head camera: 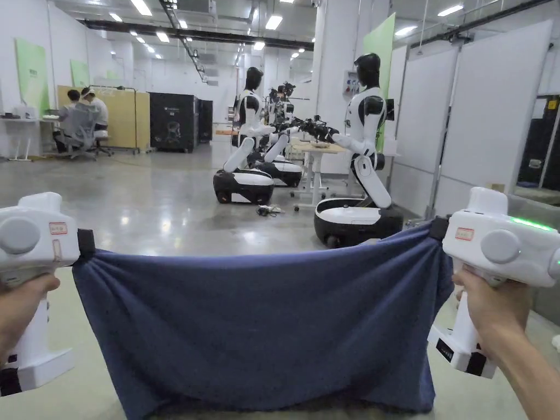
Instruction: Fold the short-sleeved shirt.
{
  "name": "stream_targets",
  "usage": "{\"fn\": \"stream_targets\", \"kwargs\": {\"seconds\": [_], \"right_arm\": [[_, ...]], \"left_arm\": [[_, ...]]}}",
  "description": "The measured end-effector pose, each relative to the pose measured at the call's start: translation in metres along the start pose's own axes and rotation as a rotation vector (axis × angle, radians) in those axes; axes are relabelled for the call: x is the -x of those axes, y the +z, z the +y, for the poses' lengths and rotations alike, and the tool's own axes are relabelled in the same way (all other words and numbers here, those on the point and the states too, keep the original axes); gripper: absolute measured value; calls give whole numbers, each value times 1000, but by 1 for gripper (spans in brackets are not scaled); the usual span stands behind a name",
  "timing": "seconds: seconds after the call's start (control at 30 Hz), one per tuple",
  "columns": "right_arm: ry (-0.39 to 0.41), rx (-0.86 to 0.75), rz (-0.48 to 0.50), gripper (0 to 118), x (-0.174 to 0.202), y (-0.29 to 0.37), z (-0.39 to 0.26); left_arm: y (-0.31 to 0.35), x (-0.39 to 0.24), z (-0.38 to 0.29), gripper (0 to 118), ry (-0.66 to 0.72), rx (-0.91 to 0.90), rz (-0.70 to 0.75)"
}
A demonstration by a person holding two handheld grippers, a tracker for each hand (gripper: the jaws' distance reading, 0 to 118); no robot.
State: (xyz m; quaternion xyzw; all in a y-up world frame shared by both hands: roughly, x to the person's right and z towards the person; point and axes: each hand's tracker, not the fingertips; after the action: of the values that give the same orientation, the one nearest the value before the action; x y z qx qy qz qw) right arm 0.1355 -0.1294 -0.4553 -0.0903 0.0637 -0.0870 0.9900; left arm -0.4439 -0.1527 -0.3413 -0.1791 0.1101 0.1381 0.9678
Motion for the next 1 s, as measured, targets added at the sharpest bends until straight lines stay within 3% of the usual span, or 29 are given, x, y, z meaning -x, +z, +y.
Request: {"fn": "stream_targets", "kwargs": {"seconds": [0.23, 0.5, 0.8, 1.0], "right_arm": [[2, 59, -7, 4, -16, 100, -81], [-87, 293, -77, 4, -56, 203, -195], [126, 658, -144, 4, -77, 217, -269], [112, 705, -155, 4, -86, 203, -287]], "left_arm": [[69, 19, -98, 2, 14, 90, -93], [142, 51, -227, 2, 60, 235, -77], [156, 80, -309, 2, 78, 424, -18], [146, 81, -317, 2, 72, 454, -15]]}}
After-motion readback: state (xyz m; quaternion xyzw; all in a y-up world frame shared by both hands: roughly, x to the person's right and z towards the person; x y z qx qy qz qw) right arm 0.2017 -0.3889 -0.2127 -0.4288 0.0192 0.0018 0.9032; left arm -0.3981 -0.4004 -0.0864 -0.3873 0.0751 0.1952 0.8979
